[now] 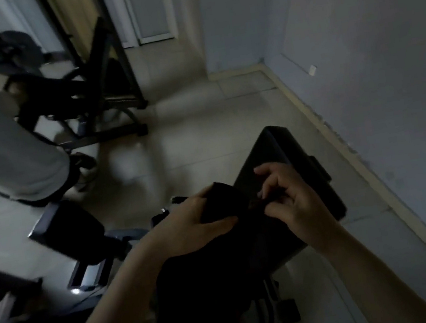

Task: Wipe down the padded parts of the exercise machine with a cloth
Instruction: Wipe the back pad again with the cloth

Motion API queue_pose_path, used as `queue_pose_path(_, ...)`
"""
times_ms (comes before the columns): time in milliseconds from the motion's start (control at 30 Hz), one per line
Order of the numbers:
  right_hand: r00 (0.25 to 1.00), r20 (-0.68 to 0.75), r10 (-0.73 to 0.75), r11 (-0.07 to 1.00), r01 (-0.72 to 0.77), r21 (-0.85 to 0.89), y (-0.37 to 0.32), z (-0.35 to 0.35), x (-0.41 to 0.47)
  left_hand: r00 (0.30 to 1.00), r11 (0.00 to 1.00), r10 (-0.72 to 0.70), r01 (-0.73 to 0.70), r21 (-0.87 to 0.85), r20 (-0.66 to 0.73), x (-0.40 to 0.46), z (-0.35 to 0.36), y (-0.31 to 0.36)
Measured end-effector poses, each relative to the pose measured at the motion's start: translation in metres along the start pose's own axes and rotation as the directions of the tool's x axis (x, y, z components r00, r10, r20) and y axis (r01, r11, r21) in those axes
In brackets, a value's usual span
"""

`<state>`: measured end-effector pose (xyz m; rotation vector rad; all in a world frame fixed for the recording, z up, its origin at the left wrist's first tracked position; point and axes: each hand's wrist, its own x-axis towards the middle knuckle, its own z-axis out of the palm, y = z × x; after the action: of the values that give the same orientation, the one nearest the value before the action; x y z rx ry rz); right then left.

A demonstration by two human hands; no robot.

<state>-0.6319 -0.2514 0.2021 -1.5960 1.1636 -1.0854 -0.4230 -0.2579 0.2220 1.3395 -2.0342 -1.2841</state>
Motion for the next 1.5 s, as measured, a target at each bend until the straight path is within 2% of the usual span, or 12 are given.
queue_pose_path(133, 0.95, 0.314, 0.004, 0.999, -0.018, 0.043, -0.022, 0.059, 0.014, 0.994, 0.994, -0.073, 0.08, -0.077, 0.08, -0.061, -0.035, -0.007)
queue_pose_path(267, 0.771, 0.636, 0.034, 0.999, -0.011, -0.04, -0.044, 0.136, 0.018, 0.99, 0.993, -0.112, 0.113, -0.013, 0.084, -0.129, -0.074, -0.036)
queue_pose_path(400, 0.605, 0.794, 0.05, 0.999, -0.015, -0.051, -0.063, 0.223, 0.015, 0.973, 0.977, -0.199, 0.187, 0.102, 0.116, -0.21, -0.109, -0.083)
queue_pose_path(600, 0.73, 0.678, 0.086, 0.985, 0.037, -0.166, -0.085, 0.344, 0.002, 0.906, 0.904, -0.424, 0.423, -0.068, 0.004, -0.295, -0.173, -0.162)
queue_pose_path(733, 0.846, 0.526, 0.085, 0.916, 0.141, -0.375, -0.089, 0.391, -0.004, 0.842, 0.772, -0.428, 0.529, 0.353, -0.327, -0.308, -0.208, -0.197)
queue_pose_path(833, 0.859, 0.448, 0.246, 0.848, 0.032, -0.529, -0.093, 0.418, -0.01, 0.821, 0.751, -0.444, 0.56, 0.351, -0.359, -0.313, -0.22, -0.215)
queue_pose_path(900, 0.866, 0.403, 0.296, 0.767, 0.036, -0.64, -0.093, 0.429, -0.012, 0.822, 0.791, -0.462, 0.552, 0.265, -0.335, -0.315, -0.22, -0.221)
queue_pose_path(967, 0.876, 0.397, 0.274, 0.717, 0.089, -0.692, -0.097, 0.438, -0.014, 0.822, 0.851, -0.504, 0.525, 0.01, -0.265, -0.319, -0.221, -0.227)
queue_pose_path(1100, 0.831, 0.465, 0.304, 0.735, 0.106, -0.67, -0.103, 0.461, -0.028, 0.825, 0.784, -0.547, 0.446, -0.431, -0.141, -0.34, -0.23, -0.251)
queue_pose_path(1267, 0.713, 0.614, 0.338, 0.79, 0.14, -0.597, -0.062, 0.527, -0.074, 0.7, 0.685, -0.69, 0.547, -0.482, -0.185, -0.391, -0.213, -0.315)
queue_pose_path(1433, 0.257, 0.744, 0.617, 0.785, -0.264, -0.56, 0.001, 0.581, -0.126, 0.49, 0.539, -0.841, 0.726, -0.428, -0.228, -0.449, -0.157, -0.399)
queue_pose_path(1500, 0.185, 0.711, 0.678, 0.727, -0.309, -0.613, 0.019, 0.579, -0.135, 0.488, 0.517, -0.856, 0.803, -0.296, -0.172, -0.458, -0.137, -0.42)
